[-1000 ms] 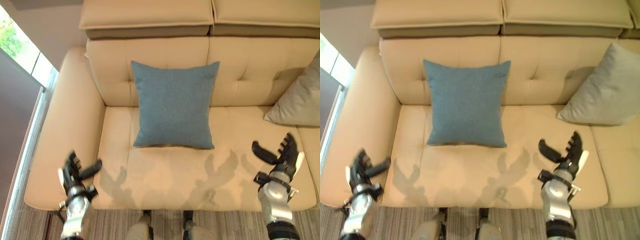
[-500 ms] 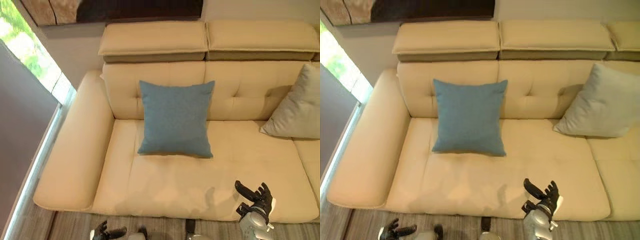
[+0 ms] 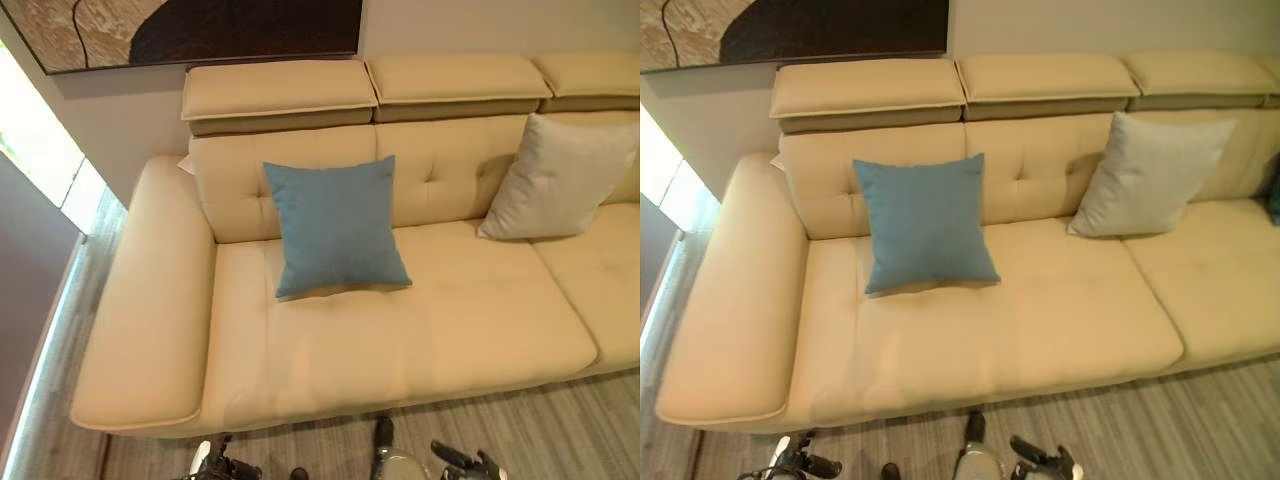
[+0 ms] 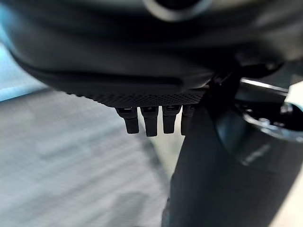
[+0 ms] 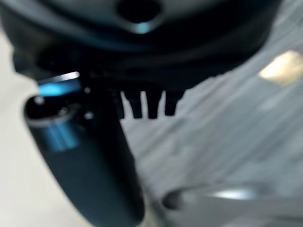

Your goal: Pick up all the scattered cushions and arrange them neatly on the sofa.

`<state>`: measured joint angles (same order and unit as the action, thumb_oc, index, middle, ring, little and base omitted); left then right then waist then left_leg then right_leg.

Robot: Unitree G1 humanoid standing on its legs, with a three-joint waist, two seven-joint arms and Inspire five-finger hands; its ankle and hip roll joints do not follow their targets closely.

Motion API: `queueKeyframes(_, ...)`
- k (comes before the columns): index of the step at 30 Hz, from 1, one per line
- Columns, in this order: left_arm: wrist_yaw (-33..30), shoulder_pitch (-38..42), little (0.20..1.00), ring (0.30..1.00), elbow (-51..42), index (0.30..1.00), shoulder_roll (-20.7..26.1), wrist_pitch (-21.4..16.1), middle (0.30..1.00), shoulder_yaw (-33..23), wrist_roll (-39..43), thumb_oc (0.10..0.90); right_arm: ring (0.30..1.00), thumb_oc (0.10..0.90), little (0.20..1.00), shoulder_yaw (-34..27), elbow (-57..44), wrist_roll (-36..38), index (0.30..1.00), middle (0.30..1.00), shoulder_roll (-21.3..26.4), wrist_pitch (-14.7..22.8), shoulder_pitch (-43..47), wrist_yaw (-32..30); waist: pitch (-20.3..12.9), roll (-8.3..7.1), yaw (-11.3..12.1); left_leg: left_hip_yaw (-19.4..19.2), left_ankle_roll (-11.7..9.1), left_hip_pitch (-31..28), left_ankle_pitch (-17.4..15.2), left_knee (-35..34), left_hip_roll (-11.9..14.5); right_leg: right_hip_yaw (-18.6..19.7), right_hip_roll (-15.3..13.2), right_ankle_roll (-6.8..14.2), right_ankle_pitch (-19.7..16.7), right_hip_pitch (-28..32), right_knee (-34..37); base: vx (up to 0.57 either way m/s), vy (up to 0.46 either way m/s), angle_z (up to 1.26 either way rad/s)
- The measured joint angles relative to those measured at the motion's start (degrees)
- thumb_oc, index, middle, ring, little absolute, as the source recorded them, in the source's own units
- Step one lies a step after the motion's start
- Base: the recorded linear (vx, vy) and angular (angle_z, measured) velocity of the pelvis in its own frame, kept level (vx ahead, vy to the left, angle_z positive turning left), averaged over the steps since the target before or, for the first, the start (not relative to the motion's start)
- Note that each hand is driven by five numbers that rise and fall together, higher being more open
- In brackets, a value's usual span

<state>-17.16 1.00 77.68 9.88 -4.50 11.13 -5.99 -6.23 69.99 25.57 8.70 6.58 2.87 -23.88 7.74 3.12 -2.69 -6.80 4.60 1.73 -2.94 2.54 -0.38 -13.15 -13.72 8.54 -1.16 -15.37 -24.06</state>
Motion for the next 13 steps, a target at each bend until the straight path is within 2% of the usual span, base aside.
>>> queueKeyframes(1,-0.02,-0.84,0.9,0.9,0.56,0.9,0.23,0.91,0.9,-0.04,-0.92,0.8,0.9,0.8,0.9,0.51,0.8,-0.72,0.9,0.9,0.38,-0.01,-0.05,0.03,0.08,-0.01,0.71,-0.15,-0.3,0.0,0.2,0.05,0.22,0.66,0.04,0.62,2.7,2.32,-1.34,-0.13,-0.089,-0.21)
queueKeyframes(3,-0.25,-2.87,0.9,0.9,0.67,0.9,1.14,2.05,0.9,-0.16,-0.66,0.8,0.9,0.8,0.9,0.76,1.69,-1.35,0.9,0.9,0.38,-0.06,-0.46,0.05,-0.38,-1.07,2.17,-0.67,-1.39,0.04,0.93,-0.58,0.5,2.31,1.27,1.88,6.15,9.4,5.58,-0.08,-0.081,-0.15)
queueKeyframes(4,-0.42,-3.91,0.9,0.9,0.5,0.9,1.53,2.13,0.9,-0.25,-0.65,0.8,0.9,0.8,0.9,0.71,1.72,-1.34,0.9,0.9,0.13,-0.07,-0.38,0.05,-0.62,-1.58,3.29,-0.68,-1.96,0.07,1.31,-1.16,0.28,2.45,1.34,1.72,6.23,10.9,8.48,-0.02,-0.072,-0.24)
queueKeyframes(5,-0.8,-4.89,0.9,0.9,0.07,0.9,2.09,2.19,0.9,-0.53,-0.54,0.8,0.9,0.8,0.9,0.69,2.0,-1.12,0.9,0.9,-0.27,-0.05,-0.68,0.09,-1.39,-3.01,3.93,-0.92,-2.84,0.27,1.92,-2.31,-0.23,2.47,1.87,1.37,6.2,13.13,14.86,-0.09,-0.109,-0.14)
queueKeyframes(6,-1.11,-5.45,0.9,0.9,-0.09,0.9,2.21,2.3,0.9,-0.54,0.33,0.8,0.9,0.8,0.9,0.65,2.56,-0.02,0.9,0.9,-0.41,-0.06,-0.22,0.24,-2.0,-3.96,3.95,-0.87,-3.65,0.25,3.0,-3.67,-0.61,2.3,2.09,0.16,6.67,15.02,19.45,-0.12,-0.15,-0.02)
queueKeyframes(7,-1.12,-5.48,0.9,0.9,-0.18,0.9,1.15,2.4,0.9,-0.55,1.87,0.8,0.9,0.8,0.9,0.26,3.82,1.03,0.9,0.9,0.2,-0.06,0.88,0.56,-2.66,-3.04,3.94,-0.18,-4.36,0.37,4.71,-5.06,-0.04,1.69,3.74,-1.36,4.49,16.28,22.7,-0.11,-0.11,0.13)
queueKeyframes(8,-1.35,-5.4,0.9,0.9,-0.48,0.9,0.33,2.2,0.9,-0.41,3.75,0.8,0.9,0.8,0.9,1.76,4.0,1.38,0.9,0.9,0.47,-0.21,1.39,0.41,-3.09,-2.83,3.83,0.26,-5.19,0.66,5.34,-5.64,0.87,1.51,4.82,-1.7,4.16,16.32,24.08,-0.08,-0.149,0.11)
queueKeyframes(10,-1.52,-5.16,0.9,0.9,-2.15,0.9,-0.52,1.87,0.9,-0.14,5.62,0.8,0.9,0.8,0.9,3.95,3.73,0.51,0.9,0.9,0.3,-0.39,1.64,0.66,-4.21,-2.77,3.68,1.1,-5.93,1.48,5.85,-5.72,2.25,1.3,6.63,-2.67,3.32,16.15,25.4,-0.06,-0.136,0.03)
queueKeyframes(13,-2.72,-4.0,0.9,0.9,-2.41,0.9,0.14,1.91,0.9,0.32,6.58,0.8,0.9,0.8,0.9,8.36,3.44,-2.65,0.9,0.9,0.22,-1.17,2.13,1.35,-4.88,-3.57,3.27,0.95,-6.73,1.76,6.36,-5.83,3.55,1.7,8.04,-3.5,2.86,16.11,26.47,-0.04,-0.164,-0.07)
